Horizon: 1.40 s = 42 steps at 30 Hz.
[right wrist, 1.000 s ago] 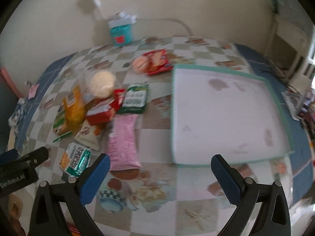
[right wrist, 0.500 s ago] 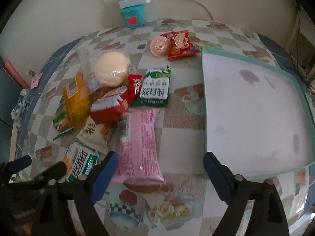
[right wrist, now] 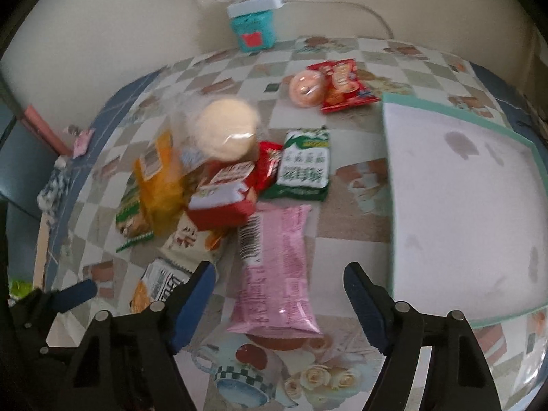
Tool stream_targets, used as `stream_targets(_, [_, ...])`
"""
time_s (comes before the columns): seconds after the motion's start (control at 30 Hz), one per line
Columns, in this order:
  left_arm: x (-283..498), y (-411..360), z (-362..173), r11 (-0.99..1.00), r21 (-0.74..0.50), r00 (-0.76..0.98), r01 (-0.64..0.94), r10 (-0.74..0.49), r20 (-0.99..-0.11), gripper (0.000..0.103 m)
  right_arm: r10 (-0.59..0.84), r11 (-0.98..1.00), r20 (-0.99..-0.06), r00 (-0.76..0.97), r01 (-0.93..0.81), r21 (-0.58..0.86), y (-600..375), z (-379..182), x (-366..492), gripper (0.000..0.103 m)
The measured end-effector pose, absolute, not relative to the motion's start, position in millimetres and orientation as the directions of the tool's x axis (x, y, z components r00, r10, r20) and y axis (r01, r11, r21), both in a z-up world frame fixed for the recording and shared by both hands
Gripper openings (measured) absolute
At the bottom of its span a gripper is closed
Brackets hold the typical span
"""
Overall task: Organize snacks
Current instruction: 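Grasp the green cracker bag with the left gripper while the right grasps the pink wafer bag, then carry both bags over the white tray and open both grippers to drop them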
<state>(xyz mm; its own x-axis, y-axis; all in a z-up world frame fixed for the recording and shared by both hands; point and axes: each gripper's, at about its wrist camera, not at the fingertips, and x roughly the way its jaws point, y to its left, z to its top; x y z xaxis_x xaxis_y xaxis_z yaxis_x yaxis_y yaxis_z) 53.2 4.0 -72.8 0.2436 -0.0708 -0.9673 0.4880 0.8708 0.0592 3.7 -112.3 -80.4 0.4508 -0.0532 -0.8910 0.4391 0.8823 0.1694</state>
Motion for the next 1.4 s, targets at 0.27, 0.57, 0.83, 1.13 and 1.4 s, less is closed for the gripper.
stream_targets(0.27, [59,1,-85,0.866,0.047,0.207,0.497,-0.066,-0.976,0.082,0.013,0.871,-0.909,0.416,0.443,0.215,-115,-101,10,0.061])
stream_targets(0.57, [54,-11,-87,0.852,0.032,0.206,0.523,-0.09,-0.974,0.059,0.041,0.855,-0.906,0.421,0.455,0.25,-120,-103,3,0.046])
stream_targets(0.83, [52,-3,-83,0.872,0.029,0.215,0.488,-0.087,-0.973,0.053,0.063,0.834,-0.909,0.413,0.479,0.275,-128,-99,-19,0.045])
stream_targets(1.13, [58,15,-73,0.904,0.033,0.227,0.427,-0.071,-0.971,0.044,0.064,0.818,-0.896,0.439,0.492,0.299,-129,-89,-39,0.043])
stream_targets(1.4, [54,17,-55,0.916,0.033,0.243,0.399,-0.071,-0.968,0.044,0.057,0.798,-0.871,0.487,0.503,0.333,-131,-68,-54,0.042])
